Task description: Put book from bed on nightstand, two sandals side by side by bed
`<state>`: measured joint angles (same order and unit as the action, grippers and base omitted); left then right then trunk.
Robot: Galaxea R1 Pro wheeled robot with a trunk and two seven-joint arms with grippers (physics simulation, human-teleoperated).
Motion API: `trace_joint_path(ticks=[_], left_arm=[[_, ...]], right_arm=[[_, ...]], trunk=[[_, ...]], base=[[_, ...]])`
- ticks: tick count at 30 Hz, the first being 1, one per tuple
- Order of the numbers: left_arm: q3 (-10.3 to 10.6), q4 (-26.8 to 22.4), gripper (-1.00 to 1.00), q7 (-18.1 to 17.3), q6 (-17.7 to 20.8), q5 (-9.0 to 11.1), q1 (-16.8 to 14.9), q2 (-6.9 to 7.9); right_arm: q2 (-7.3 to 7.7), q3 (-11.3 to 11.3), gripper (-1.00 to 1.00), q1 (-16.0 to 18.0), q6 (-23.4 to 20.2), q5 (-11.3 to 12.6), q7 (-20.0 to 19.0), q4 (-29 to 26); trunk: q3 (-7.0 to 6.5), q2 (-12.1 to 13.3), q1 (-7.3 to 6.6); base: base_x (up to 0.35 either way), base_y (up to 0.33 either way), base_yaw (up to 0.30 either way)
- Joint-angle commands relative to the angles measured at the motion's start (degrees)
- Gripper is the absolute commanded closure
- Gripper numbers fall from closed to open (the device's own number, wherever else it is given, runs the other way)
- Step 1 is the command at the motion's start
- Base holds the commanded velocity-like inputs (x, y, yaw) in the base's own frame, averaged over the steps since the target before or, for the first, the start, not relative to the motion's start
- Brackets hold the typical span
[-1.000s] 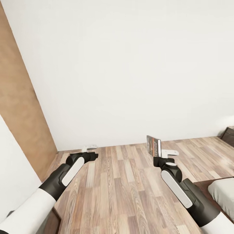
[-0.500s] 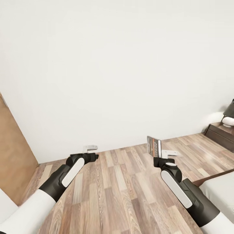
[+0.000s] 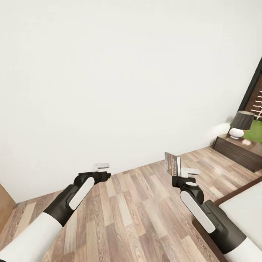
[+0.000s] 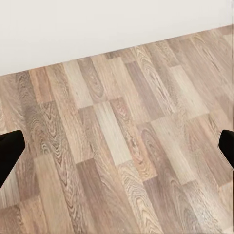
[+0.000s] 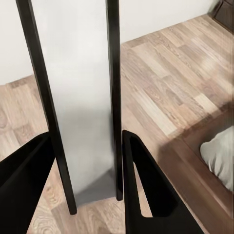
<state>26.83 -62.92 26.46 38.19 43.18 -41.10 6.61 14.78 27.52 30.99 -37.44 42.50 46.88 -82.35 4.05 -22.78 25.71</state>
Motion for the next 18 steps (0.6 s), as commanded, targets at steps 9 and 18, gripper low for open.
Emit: trace_joint_path(ticks=[9, 18], left_arm=[[0.3, -0.1, -1.00, 0.5, 0.0, 0.4, 0.0, 0.07], [0.4, -0.1, -1.00, 0.6, 0.0, 0.1, 0.1, 0.06]], right_arm=[[0.05, 0.1, 1.00, 0.1, -0.2, 0.2, 0.6, -0.1], [0.07, 0.1, 1.00, 0.1, -0.2, 0.2, 0.5, 0.0]], trunk=[[-0.06, -0.1, 0.07], [0.27, -0.1, 0.07]], base=[[0.337, 0.000, -0.248], [0.337, 0.074, -0.224]])
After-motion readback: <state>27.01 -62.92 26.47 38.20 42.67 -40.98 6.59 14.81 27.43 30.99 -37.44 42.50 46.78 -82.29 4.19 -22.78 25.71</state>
